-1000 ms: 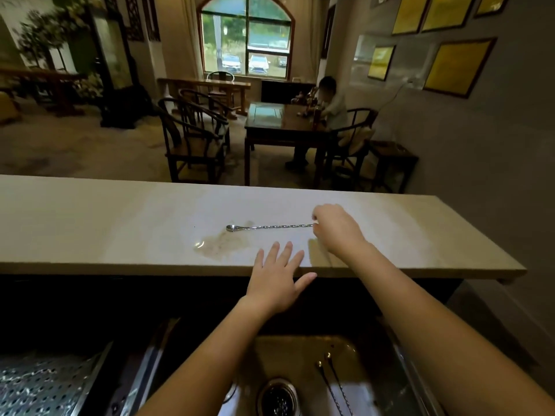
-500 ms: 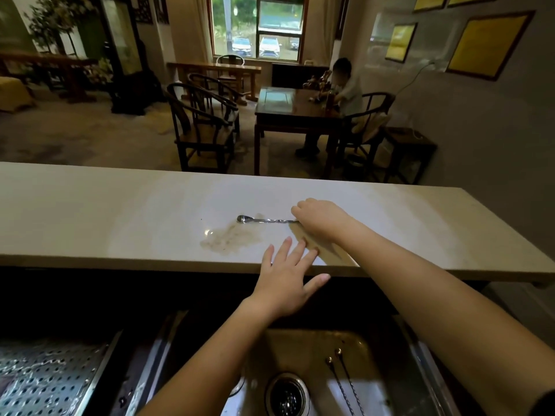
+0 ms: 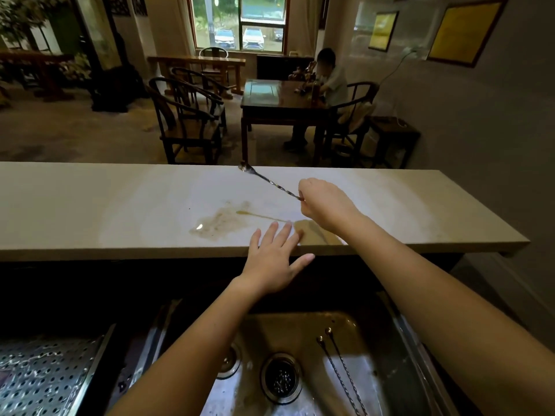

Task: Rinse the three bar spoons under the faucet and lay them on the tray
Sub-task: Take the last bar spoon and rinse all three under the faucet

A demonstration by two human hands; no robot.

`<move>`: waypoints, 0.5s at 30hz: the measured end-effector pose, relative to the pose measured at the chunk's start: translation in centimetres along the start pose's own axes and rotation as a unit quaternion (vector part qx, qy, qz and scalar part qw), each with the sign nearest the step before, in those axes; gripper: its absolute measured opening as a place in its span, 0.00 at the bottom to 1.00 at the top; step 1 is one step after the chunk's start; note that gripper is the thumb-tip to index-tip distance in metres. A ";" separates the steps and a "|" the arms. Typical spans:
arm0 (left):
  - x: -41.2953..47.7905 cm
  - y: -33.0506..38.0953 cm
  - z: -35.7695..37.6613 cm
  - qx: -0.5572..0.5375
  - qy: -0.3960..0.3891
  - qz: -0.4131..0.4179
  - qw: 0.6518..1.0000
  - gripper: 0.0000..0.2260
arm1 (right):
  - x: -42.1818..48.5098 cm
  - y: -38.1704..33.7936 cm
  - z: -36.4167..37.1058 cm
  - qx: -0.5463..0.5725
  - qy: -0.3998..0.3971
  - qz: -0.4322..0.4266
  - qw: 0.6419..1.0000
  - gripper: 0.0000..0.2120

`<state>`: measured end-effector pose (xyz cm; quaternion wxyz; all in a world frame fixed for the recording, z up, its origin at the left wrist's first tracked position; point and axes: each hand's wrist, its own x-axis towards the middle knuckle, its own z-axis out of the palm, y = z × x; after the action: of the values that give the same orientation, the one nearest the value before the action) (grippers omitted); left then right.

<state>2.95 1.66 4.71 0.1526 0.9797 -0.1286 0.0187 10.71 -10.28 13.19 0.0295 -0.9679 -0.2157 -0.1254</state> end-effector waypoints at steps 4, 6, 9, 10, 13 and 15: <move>0.0 0.0 0.1 0.014 0.005 0.004 1.000 0.28 | -5.3 -1.1 -2.2 0.090 0.064 0.060 0.992 0.03; 0.0 0.0 0.3 0.019 0.009 0.004 1.000 0.29 | -8.9 -1.5 -2.1 0.147 0.105 0.092 0.979 0.03; -0.4 0.1 0.8 0.029 0.047 0.003 0.998 0.33 | -14.6 -1.8 0.3 0.221 0.135 0.122 0.958 0.03; -0.7 0.5 1.2 0.034 0.065 0.004 0.997 0.35 | -16.5 -1.7 1.7 0.236 0.129 0.139 0.953 0.03; -2.2 2.8 2.5 -0.049 0.139 0.054 0.988 0.32 | -20.8 -1.4 6.2 0.272 0.097 0.194 0.937 0.03; -3.5 5.4 4.3 -0.198 0.152 0.118 0.961 0.26 | -23.4 -1.0 9.2 0.296 0.085 0.237 0.921 0.03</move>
<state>-1.82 -3.81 1.90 0.3577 0.8935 -0.2198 0.1593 -8.12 -17.91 -1.66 0.3618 -0.9235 -0.0041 -0.1269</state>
